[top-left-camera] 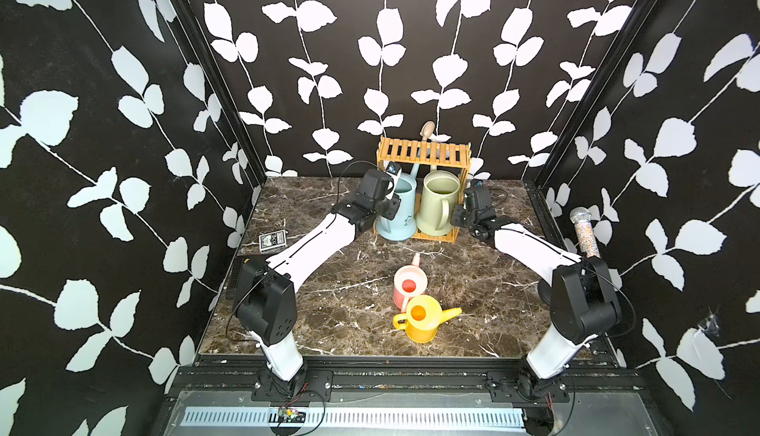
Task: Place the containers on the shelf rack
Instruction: Adjust the shelf at the center of the board.
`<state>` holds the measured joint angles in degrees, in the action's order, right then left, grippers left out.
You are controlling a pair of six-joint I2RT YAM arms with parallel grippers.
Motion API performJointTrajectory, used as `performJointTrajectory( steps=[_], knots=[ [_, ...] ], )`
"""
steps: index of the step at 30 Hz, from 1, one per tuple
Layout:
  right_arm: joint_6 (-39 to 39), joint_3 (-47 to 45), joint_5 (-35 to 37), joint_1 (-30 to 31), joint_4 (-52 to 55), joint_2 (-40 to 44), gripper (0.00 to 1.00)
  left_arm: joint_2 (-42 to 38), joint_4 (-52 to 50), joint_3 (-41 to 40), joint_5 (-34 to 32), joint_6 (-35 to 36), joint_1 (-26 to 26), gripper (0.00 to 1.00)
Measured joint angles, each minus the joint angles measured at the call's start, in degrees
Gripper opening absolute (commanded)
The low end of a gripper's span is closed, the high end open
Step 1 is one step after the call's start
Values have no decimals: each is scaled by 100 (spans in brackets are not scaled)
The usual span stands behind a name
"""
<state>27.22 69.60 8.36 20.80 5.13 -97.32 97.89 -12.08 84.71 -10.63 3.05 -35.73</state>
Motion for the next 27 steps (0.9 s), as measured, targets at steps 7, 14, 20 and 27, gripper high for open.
performJointTrajectory(
  steps=[7,14,20,27],
  knots=[
    [7,-13,-2,0,-26,0,3,4,662,-400,-411,190,-140,0],
    [4,-13,-2,0,-26,0,3,120,1117,-544,-577,26,-142,0],
    [9,-13,-9,4,-13,0,25,186,1362,-621,-658,-46,-142,0],
    [-109,-13,-282,74,455,190,42,186,1419,-660,-699,-179,-175,0]
  ],
)
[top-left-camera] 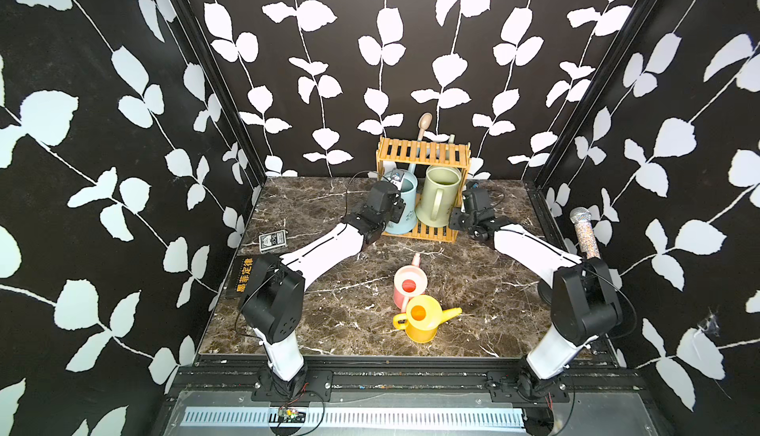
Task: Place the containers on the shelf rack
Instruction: 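Adjust the shelf at the center of the board, then adjust the container on the shelf.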
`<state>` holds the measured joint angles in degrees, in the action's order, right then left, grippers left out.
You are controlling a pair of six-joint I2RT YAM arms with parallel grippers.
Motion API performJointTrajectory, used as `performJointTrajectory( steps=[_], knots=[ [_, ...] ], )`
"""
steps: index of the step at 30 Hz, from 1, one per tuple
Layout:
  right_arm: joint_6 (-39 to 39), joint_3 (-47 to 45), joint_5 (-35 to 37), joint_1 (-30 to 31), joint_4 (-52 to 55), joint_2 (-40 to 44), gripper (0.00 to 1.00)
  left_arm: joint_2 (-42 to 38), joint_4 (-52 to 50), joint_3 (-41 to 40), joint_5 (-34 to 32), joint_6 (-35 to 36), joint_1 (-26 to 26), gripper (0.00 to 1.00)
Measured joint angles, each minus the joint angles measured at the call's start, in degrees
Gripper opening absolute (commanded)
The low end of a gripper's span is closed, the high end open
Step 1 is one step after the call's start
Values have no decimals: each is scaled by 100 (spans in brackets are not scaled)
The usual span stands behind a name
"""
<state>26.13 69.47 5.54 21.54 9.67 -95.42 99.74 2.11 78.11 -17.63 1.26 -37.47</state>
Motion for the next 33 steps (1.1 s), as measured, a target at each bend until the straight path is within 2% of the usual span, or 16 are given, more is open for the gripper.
performJointTrajectory(
  steps=[8,12,19,25,30,33],
  knots=[
    [87,68,-28,50,737,1241,43,-13,96,-72,-72,-227,-37,0],
    [297,236,15,243,942,1414,46,-13,81,-68,-68,-308,-37,0],
    [697,1145,136,896,1178,774,51,-17,11,-48,-66,-387,-37,0],
    [1023,1735,387,1038,1233,4,56,-17,-48,-24,-59,-448,-37,0],
    [1211,1923,715,1034,1318,-501,56,-17,-57,-20,-55,-452,-37,0],
    [1252,2046,785,1029,1360,-732,51,-17,-68,-15,-55,-452,-37,0]
  ],
)
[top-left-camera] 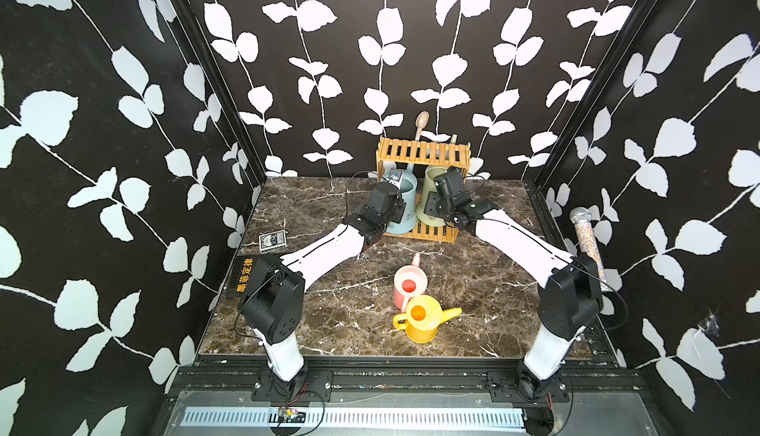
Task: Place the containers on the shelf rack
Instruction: 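Adjust the container on the shelf.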
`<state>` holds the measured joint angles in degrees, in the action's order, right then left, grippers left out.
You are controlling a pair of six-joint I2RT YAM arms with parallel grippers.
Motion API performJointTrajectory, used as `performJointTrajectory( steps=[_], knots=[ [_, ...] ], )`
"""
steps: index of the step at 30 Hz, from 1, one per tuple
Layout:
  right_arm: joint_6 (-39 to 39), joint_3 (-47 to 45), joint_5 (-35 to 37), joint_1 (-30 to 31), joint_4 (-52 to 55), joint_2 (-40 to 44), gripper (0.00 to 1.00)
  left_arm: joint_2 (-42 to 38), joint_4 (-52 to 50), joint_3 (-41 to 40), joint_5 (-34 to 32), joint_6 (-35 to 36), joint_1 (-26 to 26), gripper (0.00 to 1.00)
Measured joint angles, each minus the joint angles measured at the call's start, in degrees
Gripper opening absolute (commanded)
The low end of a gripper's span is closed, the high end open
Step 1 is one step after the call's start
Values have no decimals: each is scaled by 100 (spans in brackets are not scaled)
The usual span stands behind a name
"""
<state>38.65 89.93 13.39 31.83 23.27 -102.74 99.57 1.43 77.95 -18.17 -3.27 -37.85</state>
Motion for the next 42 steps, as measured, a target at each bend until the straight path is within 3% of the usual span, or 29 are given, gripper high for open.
performJointTrajectory(
  steps=[8,12,23,33,42],
  knots=[
    [-188,214,79,-79,55,-315,16,13,-92,63,-35,-2,0,0],
    [-321,66,81,-223,-2,-210,7,28,-153,107,-79,0,-15,0],
    [-673,-160,-68,-361,210,44,1,122,-450,345,-192,170,-35,0],
    [-785,815,365,63,1799,42,0,122,-463,345,-238,234,-72,0],
    [-984,437,623,155,1615,122,0,125,-498,369,-271,282,-103,0]
  ],
)
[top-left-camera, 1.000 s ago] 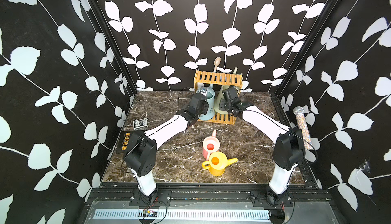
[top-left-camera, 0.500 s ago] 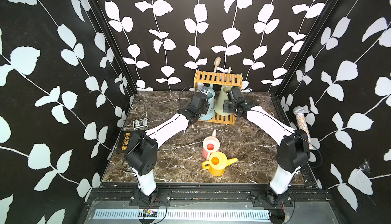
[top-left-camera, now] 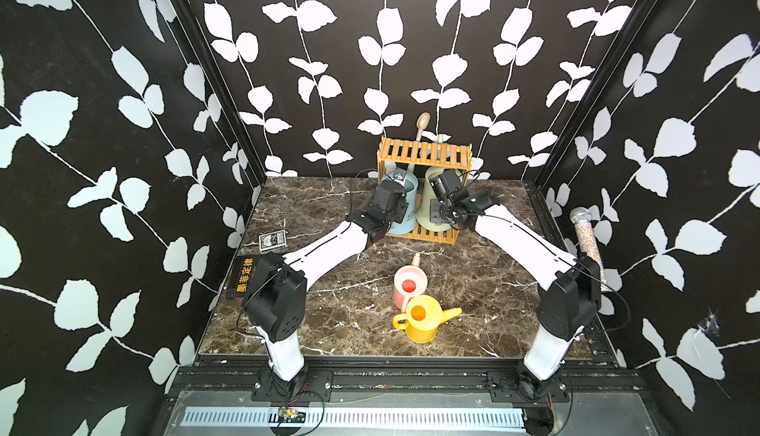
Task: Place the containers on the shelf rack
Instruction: 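Adjust the container on the shelf.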
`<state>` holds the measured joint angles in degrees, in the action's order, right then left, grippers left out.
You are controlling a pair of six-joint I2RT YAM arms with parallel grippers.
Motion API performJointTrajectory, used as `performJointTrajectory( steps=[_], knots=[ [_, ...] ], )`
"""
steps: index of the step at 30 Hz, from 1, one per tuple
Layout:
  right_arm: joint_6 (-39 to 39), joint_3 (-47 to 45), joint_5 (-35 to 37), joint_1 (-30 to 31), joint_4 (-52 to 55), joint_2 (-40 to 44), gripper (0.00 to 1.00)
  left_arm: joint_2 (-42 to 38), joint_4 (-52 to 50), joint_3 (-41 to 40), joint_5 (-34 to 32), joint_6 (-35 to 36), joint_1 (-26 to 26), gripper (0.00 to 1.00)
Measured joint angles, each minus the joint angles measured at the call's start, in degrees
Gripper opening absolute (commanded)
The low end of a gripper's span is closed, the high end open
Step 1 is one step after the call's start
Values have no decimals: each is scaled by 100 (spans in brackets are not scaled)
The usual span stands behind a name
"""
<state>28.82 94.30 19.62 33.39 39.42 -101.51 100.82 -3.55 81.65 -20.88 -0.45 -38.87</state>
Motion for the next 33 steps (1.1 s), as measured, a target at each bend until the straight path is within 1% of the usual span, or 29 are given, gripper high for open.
performJointTrajectory(
  steps=[6,11,13,14,18,20,22,24,27,28,29,33],
  knots=[
    [-216,-391,116,7,-254,-50,0,11,-125,85,63,-20,-9,0],
    [-229,-479,96,-44,-426,-70,0,37,-234,166,87,-22,-55,0],
    [-205,-466,4,-153,-549,-111,0,37,-280,181,107,-22,-55,19],
    [-201,-448,-42,-208,-599,-142,0,37,-291,186,120,-20,-57,27],
    [-116,-365,-247,-361,-737,-247,5,52,-459,188,177,24,-57,42],
    [-92,-361,-313,-382,-737,-247,5,66,-566,188,201,42,-61,49],
    [-72,-356,-387,-391,-730,-247,5,70,-667,190,243,79,-66,59],
    [-61,-354,-409,-391,-723,-247,5,72,-778,247,293,103,-68,63],
    [-57,-354,-442,-402,-702,-236,5,74,-999,492,398,175,-70,74],
    [-61,-354,-450,-409,-697,-234,5,74,-1078,638,455,214,-70,80],
    [-76,-352,-459,-411,-691,-232,5,68,-1150,750,503,245,-70,82],
    [-210,-280,-507,-413,-553,-229,5,-79,-1558,1040,702,374,-55,85]
  ],
)
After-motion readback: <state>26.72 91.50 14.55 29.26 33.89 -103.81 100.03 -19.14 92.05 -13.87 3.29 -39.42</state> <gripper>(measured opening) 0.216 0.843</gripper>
